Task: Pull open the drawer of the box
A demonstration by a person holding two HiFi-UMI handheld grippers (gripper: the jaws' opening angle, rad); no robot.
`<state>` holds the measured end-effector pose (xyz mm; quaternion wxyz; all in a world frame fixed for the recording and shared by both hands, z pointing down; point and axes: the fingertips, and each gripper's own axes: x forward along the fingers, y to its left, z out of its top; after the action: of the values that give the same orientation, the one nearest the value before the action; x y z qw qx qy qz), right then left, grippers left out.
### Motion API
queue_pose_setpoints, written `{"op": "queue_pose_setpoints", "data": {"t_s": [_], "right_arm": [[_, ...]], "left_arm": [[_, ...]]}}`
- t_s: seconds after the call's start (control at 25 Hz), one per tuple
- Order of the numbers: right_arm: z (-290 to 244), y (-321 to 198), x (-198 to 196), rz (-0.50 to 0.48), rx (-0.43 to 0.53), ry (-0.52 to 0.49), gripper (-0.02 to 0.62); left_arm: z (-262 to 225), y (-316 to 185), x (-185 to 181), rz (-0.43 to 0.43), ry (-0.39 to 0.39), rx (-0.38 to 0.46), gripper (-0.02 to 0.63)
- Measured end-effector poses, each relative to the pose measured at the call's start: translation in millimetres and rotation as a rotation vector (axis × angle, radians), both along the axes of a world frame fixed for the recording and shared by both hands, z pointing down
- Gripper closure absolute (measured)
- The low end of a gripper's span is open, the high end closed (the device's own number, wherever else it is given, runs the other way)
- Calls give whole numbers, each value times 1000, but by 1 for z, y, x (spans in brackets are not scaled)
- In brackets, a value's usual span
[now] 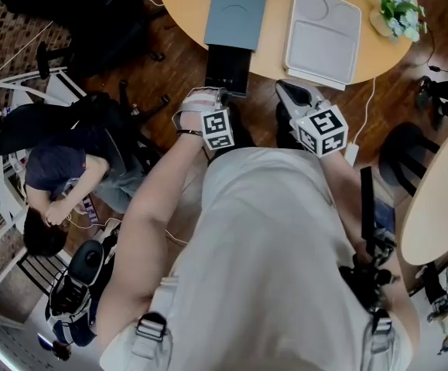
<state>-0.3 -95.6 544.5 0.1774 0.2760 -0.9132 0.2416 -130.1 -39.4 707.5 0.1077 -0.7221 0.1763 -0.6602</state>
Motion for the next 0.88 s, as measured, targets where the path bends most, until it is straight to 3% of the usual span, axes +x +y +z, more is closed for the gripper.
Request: {"op": "queue_pose_setpoints", "data": {"t_s": [0.24, 0.6, 0.72, 0.88], "right_arm": [[-6, -12, 10, -39, 14, -13, 588], [-19, -24, 16, -149, 64, -46, 588], [-27, -28, 21, -201, 103, -49, 588], [-35, -20, 28, -268, 147, -49, 588]], "left_arm": [[-17, 0, -3, -119, 13, 36, 571], [-76, -1, 8, -395, 156, 148, 600], [-94, -4, 21, -506, 238, 194, 600], [-116, 2, 45, -696, 435, 225, 600]]}}
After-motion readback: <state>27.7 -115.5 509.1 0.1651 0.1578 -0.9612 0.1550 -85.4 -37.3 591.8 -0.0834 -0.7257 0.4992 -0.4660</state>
